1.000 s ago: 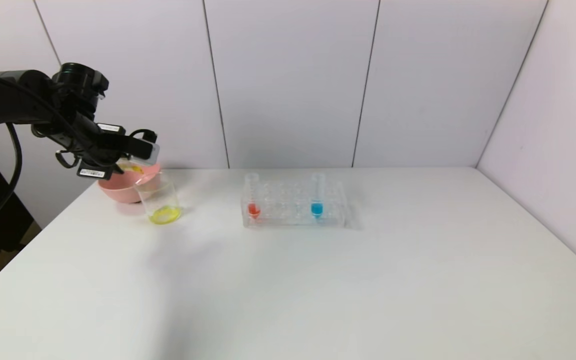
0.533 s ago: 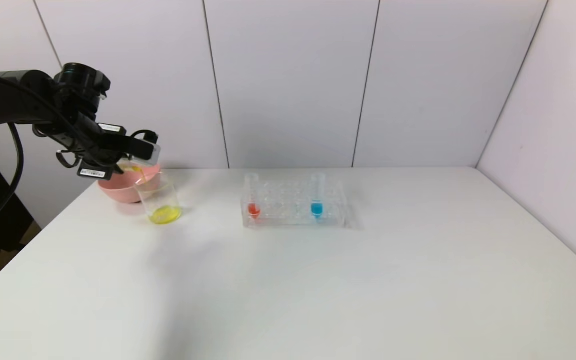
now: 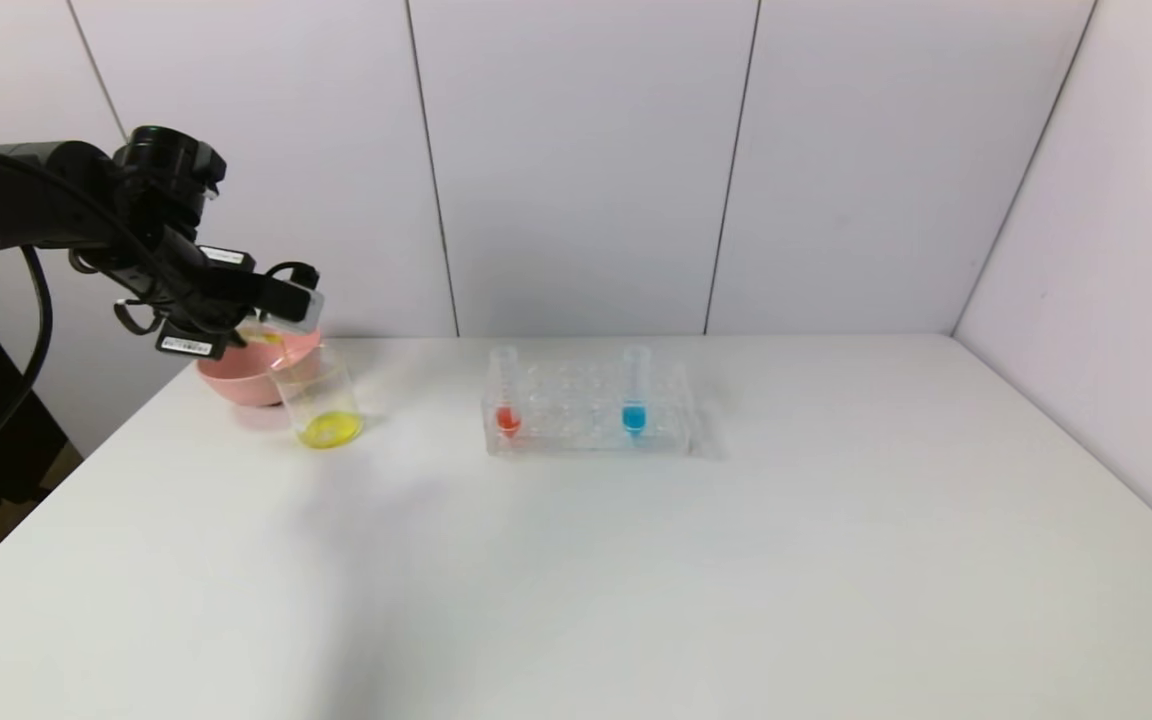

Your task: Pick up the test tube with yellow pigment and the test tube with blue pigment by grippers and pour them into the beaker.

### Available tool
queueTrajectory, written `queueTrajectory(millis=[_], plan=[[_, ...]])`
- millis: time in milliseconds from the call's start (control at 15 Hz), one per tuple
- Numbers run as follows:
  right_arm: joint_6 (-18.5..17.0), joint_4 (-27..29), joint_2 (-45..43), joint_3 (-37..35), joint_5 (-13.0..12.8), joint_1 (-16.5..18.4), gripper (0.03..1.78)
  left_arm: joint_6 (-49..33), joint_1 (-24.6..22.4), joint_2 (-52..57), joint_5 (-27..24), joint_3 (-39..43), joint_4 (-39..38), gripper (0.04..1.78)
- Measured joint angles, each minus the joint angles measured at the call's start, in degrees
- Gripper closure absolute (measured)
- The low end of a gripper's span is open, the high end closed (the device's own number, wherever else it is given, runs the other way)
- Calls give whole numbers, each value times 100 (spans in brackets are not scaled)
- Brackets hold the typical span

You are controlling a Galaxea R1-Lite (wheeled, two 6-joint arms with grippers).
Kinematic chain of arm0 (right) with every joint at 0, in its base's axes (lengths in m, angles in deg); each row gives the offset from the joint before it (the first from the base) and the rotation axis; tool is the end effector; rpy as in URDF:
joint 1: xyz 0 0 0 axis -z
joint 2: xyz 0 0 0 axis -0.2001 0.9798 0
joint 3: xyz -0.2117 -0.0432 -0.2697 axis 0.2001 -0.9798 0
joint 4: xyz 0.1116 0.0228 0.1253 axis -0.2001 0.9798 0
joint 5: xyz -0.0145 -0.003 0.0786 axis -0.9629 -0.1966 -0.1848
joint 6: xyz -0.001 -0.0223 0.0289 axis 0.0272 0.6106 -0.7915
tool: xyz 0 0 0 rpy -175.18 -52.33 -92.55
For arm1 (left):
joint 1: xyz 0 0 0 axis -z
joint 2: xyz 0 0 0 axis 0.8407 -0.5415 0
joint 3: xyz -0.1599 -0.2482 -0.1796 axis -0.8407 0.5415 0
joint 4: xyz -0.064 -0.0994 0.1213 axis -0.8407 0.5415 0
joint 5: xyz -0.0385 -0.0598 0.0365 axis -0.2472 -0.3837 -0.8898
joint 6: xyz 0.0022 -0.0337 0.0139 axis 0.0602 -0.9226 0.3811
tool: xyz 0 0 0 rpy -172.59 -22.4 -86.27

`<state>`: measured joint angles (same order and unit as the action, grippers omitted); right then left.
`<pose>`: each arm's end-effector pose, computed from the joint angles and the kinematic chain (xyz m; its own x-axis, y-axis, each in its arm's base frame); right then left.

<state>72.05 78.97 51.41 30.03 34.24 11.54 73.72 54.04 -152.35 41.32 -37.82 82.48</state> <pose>-0.0774 -0.0013 0.0765 0.9993 -0.0369 0.0051 0.0363 0.9953 0.0903 0.4200 0.0283 0.2724 0.7018 0.1773 -0.6900 0.7090 -0.0797 0.7006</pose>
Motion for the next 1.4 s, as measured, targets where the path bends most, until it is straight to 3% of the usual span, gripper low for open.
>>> queueTrajectory(millis=[133, 1400], plan=[[0, 0, 0, 0, 0, 0, 10, 33, 37, 0, 199, 0, -13, 138], [0, 0, 0, 0, 0, 0, 10, 158, 100, 0, 399, 0, -55, 138]])
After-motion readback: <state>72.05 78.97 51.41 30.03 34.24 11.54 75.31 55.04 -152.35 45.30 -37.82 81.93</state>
